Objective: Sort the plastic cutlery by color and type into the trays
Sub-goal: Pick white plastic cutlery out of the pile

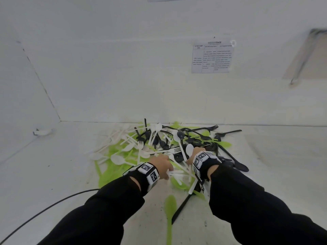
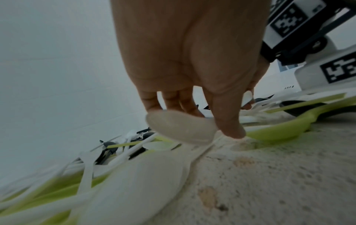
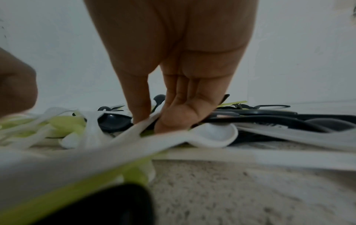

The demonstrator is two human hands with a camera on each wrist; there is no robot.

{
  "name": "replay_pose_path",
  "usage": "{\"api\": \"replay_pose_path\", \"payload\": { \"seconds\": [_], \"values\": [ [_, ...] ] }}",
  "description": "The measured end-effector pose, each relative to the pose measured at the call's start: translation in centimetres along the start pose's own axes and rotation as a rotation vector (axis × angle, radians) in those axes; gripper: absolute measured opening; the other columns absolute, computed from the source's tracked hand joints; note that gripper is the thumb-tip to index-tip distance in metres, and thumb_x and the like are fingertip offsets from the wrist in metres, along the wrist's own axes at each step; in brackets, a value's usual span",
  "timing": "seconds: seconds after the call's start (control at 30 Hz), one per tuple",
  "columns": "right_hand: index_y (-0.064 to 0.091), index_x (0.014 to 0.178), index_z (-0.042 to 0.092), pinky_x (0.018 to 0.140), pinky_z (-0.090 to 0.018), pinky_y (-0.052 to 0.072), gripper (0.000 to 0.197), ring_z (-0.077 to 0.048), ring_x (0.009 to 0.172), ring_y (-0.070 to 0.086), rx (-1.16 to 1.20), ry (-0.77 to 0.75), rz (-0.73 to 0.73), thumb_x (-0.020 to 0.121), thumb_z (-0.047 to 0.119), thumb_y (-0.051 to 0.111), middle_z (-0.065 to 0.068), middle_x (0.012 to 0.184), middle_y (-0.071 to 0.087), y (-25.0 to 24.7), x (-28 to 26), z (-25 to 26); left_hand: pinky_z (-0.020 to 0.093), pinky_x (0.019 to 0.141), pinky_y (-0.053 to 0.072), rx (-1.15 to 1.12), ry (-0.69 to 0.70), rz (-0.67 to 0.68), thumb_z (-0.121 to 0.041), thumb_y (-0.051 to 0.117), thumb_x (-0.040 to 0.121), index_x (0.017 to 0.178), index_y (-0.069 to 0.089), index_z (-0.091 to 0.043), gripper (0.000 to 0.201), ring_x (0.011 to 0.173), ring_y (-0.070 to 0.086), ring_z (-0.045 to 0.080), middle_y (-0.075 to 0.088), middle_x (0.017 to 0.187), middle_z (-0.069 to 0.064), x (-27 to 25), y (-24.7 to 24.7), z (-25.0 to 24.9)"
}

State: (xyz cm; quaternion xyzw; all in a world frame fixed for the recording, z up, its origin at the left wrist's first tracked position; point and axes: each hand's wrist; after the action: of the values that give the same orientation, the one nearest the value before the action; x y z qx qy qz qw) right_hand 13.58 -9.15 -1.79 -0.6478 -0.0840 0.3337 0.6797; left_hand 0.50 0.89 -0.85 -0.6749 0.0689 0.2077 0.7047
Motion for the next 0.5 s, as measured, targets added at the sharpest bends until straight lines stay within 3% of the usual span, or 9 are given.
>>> {"api": "replay_pose_path", "payload": {
  "seconds": [0.07, 0.13, 0.17, 0.23, 0.3, 0.37, 0.43, 0.47, 0.5],
  "values": [
    [0.056, 0.101, 0.004, 0.088, -0.033, 0.046, 0.032, -0.029, 0.107, 0.058, 0.098, 0.032, 0.008, 0.090, 0.033, 0.052, -0.011, 0.106, 0.062, -0.4, 0.1, 0.1, 0.040, 0.099, 0.041, 0.012, 0.001, -0.042, -0.026, 0.057, 0.092, 0.131, 0.052, -0.023, 0.040, 0.126, 0.038, 0.024, 0.043, 0.130, 0.006, 0.1, 0.1, 0.2],
    [0.046, 0.067, 0.010, 0.072, -0.028, 0.046, 0.030, -0.026, 0.083, 0.058, 0.192, 0.045, -0.019, 0.088, 0.030, 0.054, -0.005, 0.074, 0.053, -1.1, 0.3, 0.2, 0.039, 0.098, 0.041, 0.066, 0.015, -0.078, -0.025, 0.054, 0.094, 0.132, 0.052, -0.024, 0.038, 0.126, 0.039, 0.024, 0.043, 0.130, 0.005, 0.2, 0.2, 0.3],
    [0.040, 0.060, 0.012, 0.062, -0.024, 0.042, 0.034, -0.022, 0.070, 0.054, 0.228, 0.025, -0.045, 0.087, 0.028, 0.053, -0.003, 0.064, 0.047, -1.4, 0.4, 0.3, 0.038, 0.098, 0.038, 0.115, 0.027, -0.112, -0.026, 0.052, 0.095, 0.132, 0.051, -0.025, 0.037, 0.127, 0.037, 0.023, 0.043, 0.131, 0.003, 0.3, 0.2, 0.3],
    [0.037, 0.062, 0.013, 0.048, -0.023, 0.034, 0.031, -0.016, 0.054, 0.047, 0.339, -0.039, -0.066, 0.090, 0.021, 0.048, -0.001, 0.058, 0.046, -2.0, 0.0, 0.8, 0.037, 0.101, 0.030, 0.194, 0.041, -0.189, -0.027, 0.048, 0.096, 0.132, 0.051, -0.028, 0.036, 0.128, 0.033, 0.022, 0.044, 0.133, 0.001, 0.2, 0.5, 0.1],
    [0.041, 0.073, 0.012, 0.051, -0.025, 0.037, 0.021, -0.016, 0.057, 0.049, 0.403, -0.122, -0.038, 0.093, 0.018, 0.043, -0.001, 0.064, 0.051, -2.3, -0.8, 1.3, 0.036, 0.101, 0.028, 0.239, 0.063, -0.252, -0.025, 0.046, 0.097, 0.132, 0.051, -0.028, 0.035, 0.126, 0.033, 0.024, 0.046, 0.131, -0.001, 0.1, 0.7, 0.1],
    [0.048, 0.071, 0.011, 0.049, -0.023, 0.037, 0.024, -0.016, 0.055, 0.046, 0.424, -0.182, 0.087, 0.093, 0.017, 0.041, -0.002, 0.066, 0.051, -2.2, -1.3, 2.1, 0.034, 0.095, 0.035, 0.248, 0.113, -0.375, -0.022, 0.056, 0.092, 0.123, 0.059, -0.030, 0.033, 0.116, 0.043, 0.024, 0.054, 0.122, -0.003, -0.4, 0.6, -0.1],
    [0.053, 0.067, 0.010, 0.045, -0.022, 0.034, 0.027, -0.015, 0.049, 0.042, 0.511, -0.169, 0.261, 0.091, 0.016, 0.041, -0.005, 0.064, 0.051, -1.5, -1.4, 2.8, 0.027, 0.077, 0.047, 0.264, 0.162, -0.512, -0.018, 0.083, 0.060, 0.087, 0.072, -0.039, 0.036, 0.086, 0.058, 0.019, 0.064, 0.089, -0.011, -0.9, 0.4, -0.3],
    [0.053, 0.067, 0.009, 0.044, -0.022, 0.032, 0.027, -0.016, 0.046, 0.041, 0.587, -0.138, 0.327, 0.091, 0.016, 0.041, -0.007, 0.062, 0.051, -1.2, -1.6, 3.0, 0.024, 0.071, 0.047, 0.267, 0.180, -0.540, -0.016, 0.088, 0.043, 0.071, 0.071, -0.042, 0.041, 0.073, 0.058, 0.015, 0.062, 0.075, -0.016, -0.9, 0.6, -0.3],
    [0.052, 0.068, 0.009, 0.043, -0.020, 0.031, 0.028, -0.015, 0.043, 0.040, 0.685, -0.103, 0.375, 0.092, 0.017, 0.041, -0.009, 0.060, 0.051, -0.9, -1.7, 3.1, 0.025, 0.073, 0.045, 0.281, 0.204, -0.579, -0.016, 0.088, 0.035, 0.063, 0.069, -0.043, 0.043, 0.070, 0.056, 0.013, 0.060, 0.069, -0.019, -0.7, 1.1, 0.0]
  ]
}}
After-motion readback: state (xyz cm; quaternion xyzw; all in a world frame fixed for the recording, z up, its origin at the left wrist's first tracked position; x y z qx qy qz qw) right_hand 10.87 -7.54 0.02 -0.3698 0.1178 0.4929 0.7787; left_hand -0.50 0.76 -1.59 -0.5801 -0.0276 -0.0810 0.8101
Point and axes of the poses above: each hand's wrist, its own x-axis towards the middle knuckle, its own y-axis out of the palm, z = x × y
